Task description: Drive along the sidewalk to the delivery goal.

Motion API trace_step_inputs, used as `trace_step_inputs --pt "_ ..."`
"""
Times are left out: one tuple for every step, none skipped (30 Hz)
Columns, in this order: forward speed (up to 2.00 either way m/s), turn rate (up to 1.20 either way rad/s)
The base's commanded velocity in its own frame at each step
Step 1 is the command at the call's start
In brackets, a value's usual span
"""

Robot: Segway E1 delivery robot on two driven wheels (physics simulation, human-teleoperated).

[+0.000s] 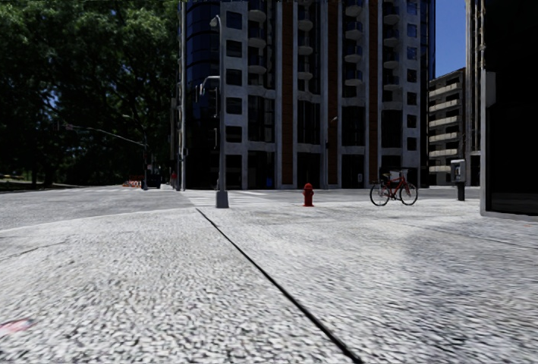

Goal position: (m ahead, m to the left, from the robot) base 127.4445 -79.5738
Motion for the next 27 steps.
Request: trace_step_inputs --pt "2.00 0.00" --pt "2.00 0.00" --pt "2.00 0.00" --pt "2.00 0.00" --pt "2.00 0.00" --pt "2.00 0.00" --pt "2.00 0.00" --pt "2.00 0.00" --pt "2.00 0.00" --pt "2.00 0.00" --pt "2.00 0.00" --pt "2.00 0.00" --pt "2.00 0.00" --pt "2.00 0.00" --pt "2.00 0.00" --pt "2.00 0.00" --pt "2.00 0.00" --pt "2.00 0.00" --pt "2.00 0.00" --pt "2.00 0.00" --pt "2.00 0.00" --pt "2.00 0.00" --pt "2.00 0.00" --pt "2.00 0.00" --pt "2.00 0.00" --pt "2.00 0.00" --pt "2.00 0.00"
